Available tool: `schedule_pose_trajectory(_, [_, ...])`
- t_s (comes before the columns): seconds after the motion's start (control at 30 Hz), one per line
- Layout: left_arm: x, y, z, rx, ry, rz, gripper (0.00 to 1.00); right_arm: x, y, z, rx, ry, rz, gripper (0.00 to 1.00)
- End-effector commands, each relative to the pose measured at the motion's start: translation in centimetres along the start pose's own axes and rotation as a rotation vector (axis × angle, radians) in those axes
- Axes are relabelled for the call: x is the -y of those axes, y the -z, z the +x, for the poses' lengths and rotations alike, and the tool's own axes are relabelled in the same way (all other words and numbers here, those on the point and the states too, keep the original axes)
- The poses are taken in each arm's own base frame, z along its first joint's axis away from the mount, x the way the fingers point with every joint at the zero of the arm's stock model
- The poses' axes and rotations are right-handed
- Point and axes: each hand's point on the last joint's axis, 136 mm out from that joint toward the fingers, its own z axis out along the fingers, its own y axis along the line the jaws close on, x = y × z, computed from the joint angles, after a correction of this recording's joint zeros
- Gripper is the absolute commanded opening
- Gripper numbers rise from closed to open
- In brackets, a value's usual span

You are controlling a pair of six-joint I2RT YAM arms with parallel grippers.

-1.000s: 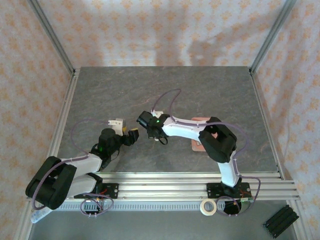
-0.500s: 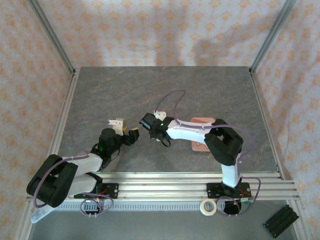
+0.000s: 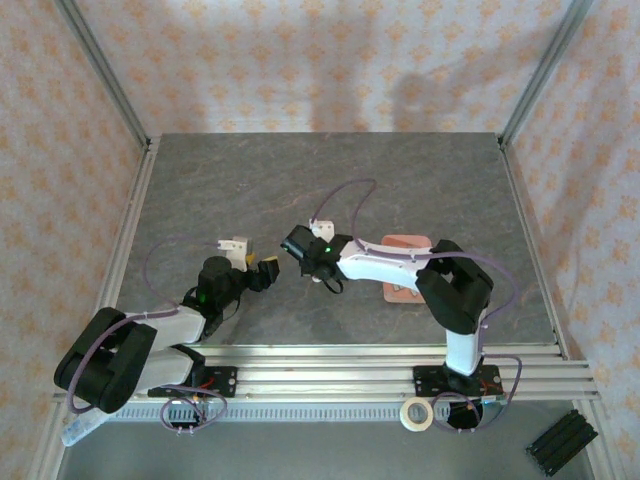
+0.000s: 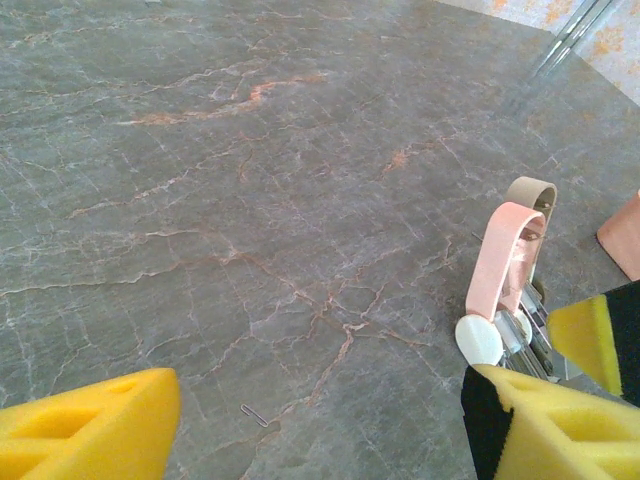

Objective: Load the staples into the stapler

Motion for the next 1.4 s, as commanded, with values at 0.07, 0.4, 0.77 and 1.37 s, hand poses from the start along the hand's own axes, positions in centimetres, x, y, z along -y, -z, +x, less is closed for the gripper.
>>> schedule_pose_trajectory(0.07, [0.8, -0.1, -1.2, 0.033, -0.021, 0.024, 0.75, 0.5, -0.7, 0.4, -0.003, 0.01, 0.047, 0.13])
schedule_pose_trajectory(0.4, [0.8, -0.1, -1.2, 0.033, -0.024, 0.023, 0.75, 0.6, -1.2, 1.0, -0.025, 0.018, 0.054, 0.12])
schedule_pose_trajectory(0.77, [0.7, 0.0, -1.1, 0.031, -0.028, 0.02, 0.75, 0.2, 0.5, -0.6, 0.025, 0.008, 0.028, 0.12])
schedule_pose_trajectory(1.37, [0.7, 0.2, -1.3, 0.033, -0.032, 0.018, 0.75, -0.5, -0.2, -0.3, 0.005, 0.022, 0.01, 0.12])
